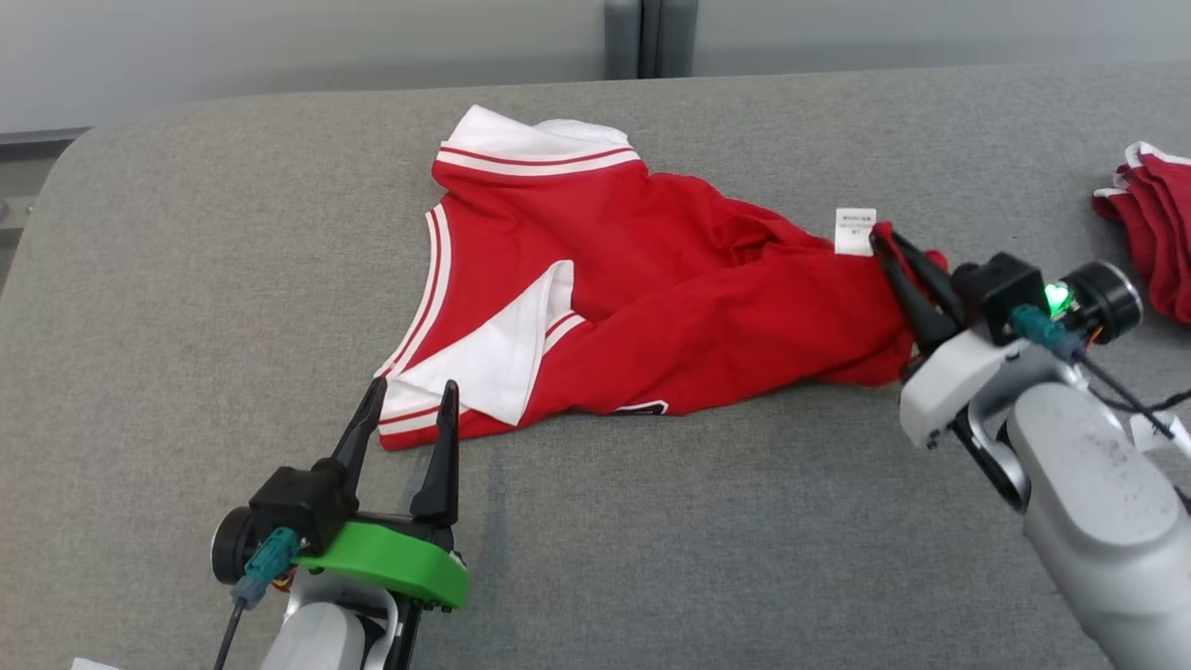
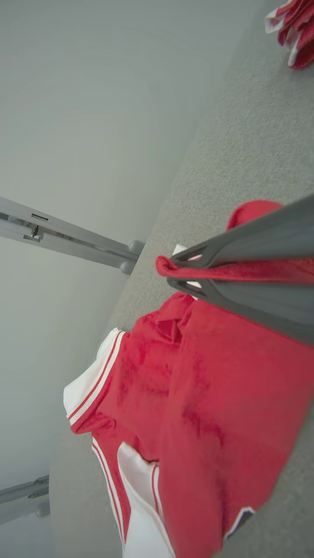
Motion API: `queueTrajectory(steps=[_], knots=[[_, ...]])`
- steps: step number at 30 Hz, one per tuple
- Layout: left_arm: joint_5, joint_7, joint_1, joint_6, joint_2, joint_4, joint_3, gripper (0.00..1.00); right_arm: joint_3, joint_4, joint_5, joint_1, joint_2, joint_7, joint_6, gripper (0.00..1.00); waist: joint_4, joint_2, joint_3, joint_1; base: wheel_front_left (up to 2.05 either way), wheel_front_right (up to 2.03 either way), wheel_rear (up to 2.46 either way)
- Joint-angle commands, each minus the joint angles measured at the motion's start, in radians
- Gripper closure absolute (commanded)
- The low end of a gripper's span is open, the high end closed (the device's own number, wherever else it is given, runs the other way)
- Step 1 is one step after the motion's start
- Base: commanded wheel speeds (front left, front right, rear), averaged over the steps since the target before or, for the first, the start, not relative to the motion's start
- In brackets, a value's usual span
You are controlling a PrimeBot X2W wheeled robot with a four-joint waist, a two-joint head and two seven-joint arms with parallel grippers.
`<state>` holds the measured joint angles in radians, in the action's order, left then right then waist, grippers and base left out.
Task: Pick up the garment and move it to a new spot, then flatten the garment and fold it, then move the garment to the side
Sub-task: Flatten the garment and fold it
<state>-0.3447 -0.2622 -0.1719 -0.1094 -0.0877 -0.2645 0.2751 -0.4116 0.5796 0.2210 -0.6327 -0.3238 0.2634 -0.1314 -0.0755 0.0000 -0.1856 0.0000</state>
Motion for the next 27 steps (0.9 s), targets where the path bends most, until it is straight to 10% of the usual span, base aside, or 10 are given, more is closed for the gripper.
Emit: queueTrajectory(steps=[1, 10, 12, 14, 27], knots=[[0.011, -0.003, 0.017, 0.003, -0.008, 0.004, -0.007, 0.0, -0.015, -0.042, 0.01, 0.056, -0.011, 0.001, 0.002, 1.0, 0.032, 0.0, 0.021, 0.0, 0.0, 0.0, 0.0], [0.018, -0.003, 0.029, 0.004, -0.011, 0.015, -0.023, 0.0, -0.192, -0.248, -0.023, 0.303, -0.113, 0.001, 0.002, 1.0, 0.087, 0.0, 0.034, 0.0, 0.0, 0.0, 0.0], [0.017, -0.003, 0.032, 0.003, -0.009, 0.016, -0.025, 0.0, -0.219, -0.271, -0.017, 0.331, -0.122, 0.001, 0.002, 0.67, 0.093, 0.0, 0.037, 0.0, 0.0, 0.0, 0.0], [0.017, -0.003, 0.035, 0.002, -0.008, 0.016, -0.027, 0.0, -0.239, -0.305, -0.001, 0.349, -0.127, 0.001, 0.002, 0.0, 0.099, 0.0, 0.038, 0.0, 0.0, 0.0, 0.0], [0.017, -0.003, 0.059, 0.0, 0.002, 0.015, -0.044, 0.0, -0.172, -0.497, 0.05, 0.449, -0.181, 0.001, 0.002, 0.0, 0.128, 0.0, 0.065, 0.0, 0.0, 0.0, 0.0]])
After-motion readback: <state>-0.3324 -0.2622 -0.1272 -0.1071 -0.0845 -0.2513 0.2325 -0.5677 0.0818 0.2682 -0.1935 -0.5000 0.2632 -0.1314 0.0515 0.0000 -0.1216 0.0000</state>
